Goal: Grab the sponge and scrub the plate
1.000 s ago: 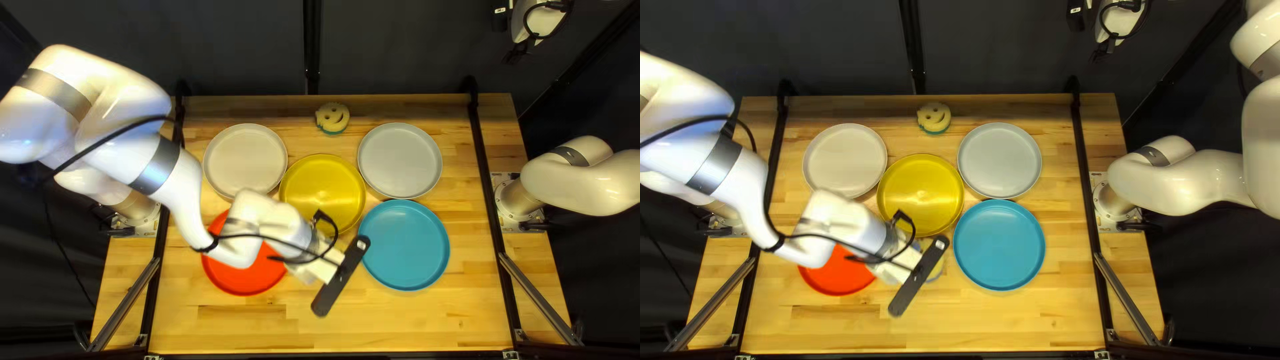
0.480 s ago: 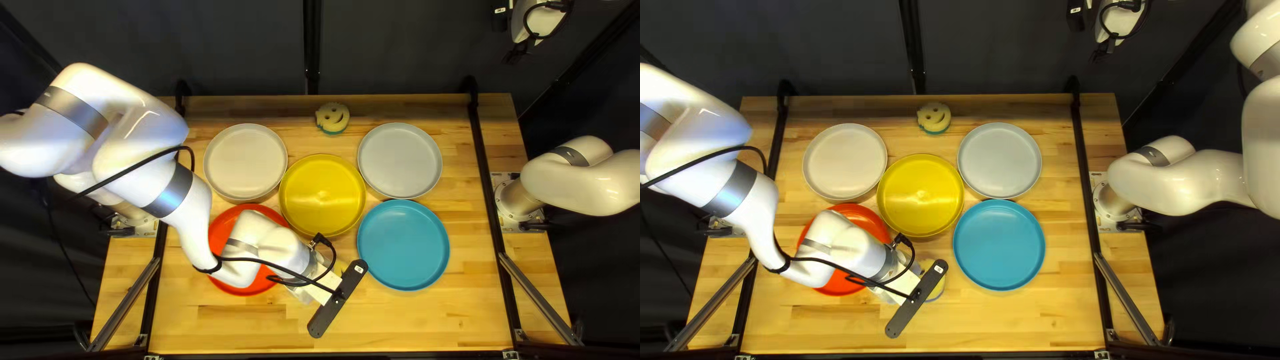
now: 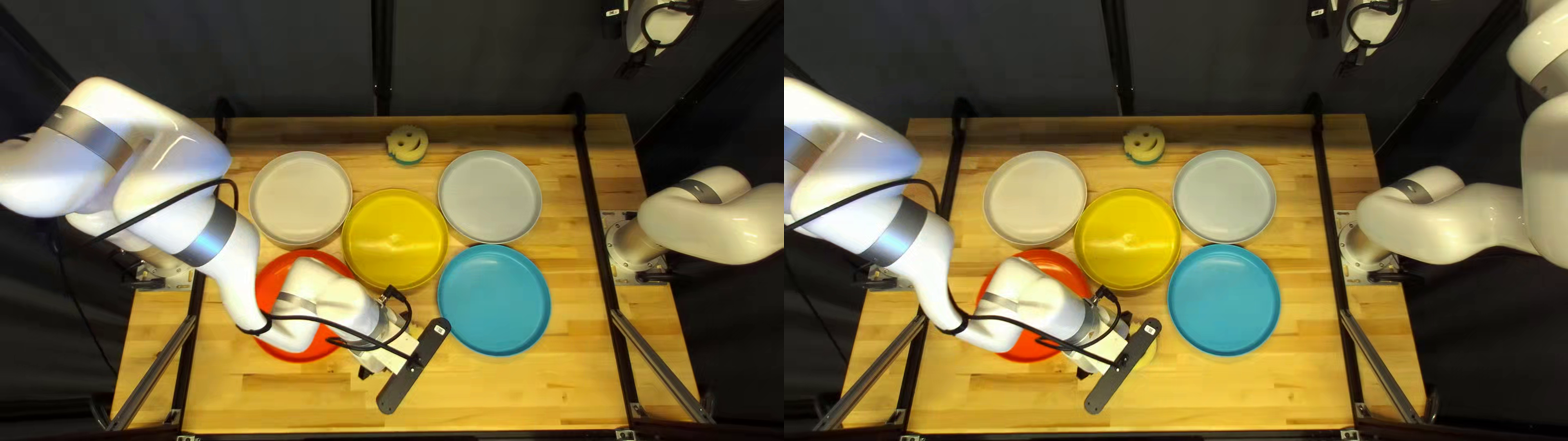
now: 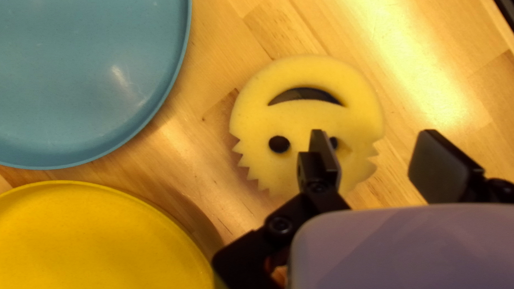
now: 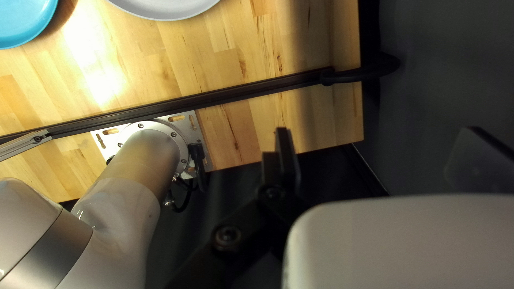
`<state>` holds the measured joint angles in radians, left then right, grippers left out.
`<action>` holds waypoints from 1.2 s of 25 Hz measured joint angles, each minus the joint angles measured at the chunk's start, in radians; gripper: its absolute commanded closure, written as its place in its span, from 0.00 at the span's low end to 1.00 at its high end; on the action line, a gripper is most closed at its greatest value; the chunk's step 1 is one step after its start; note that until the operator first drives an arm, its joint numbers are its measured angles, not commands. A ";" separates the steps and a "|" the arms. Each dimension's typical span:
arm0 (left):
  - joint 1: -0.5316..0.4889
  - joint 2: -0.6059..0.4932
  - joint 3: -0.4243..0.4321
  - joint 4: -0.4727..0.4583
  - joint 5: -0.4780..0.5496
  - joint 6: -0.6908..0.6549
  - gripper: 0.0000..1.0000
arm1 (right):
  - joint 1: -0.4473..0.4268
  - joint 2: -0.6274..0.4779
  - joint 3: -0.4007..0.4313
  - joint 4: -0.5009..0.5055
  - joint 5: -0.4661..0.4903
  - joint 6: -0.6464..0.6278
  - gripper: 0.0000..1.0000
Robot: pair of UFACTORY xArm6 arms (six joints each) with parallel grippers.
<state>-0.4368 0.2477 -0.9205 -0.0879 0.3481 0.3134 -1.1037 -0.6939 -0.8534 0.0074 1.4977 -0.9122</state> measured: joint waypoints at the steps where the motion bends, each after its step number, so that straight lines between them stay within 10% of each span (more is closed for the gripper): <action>1: 0.007 -0.022 0.016 0.004 0.007 -0.005 0.00 | 0.000 0.000 0.000 0.000 0.000 0.000 0.00; 13: 0.106 -0.373 0.224 0.086 0.220 -0.075 0.00 | 0.000 0.000 0.000 0.000 0.000 0.000 0.00; 30: 0.575 -0.946 0.429 0.023 0.699 0.269 0.00 | 0.000 0.000 0.000 0.000 0.000 0.000 0.00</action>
<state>0.1384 -0.6985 -0.4918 -0.0648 1.0474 0.5822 -1.1037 -0.6939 -0.8534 0.0074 1.4977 -0.9122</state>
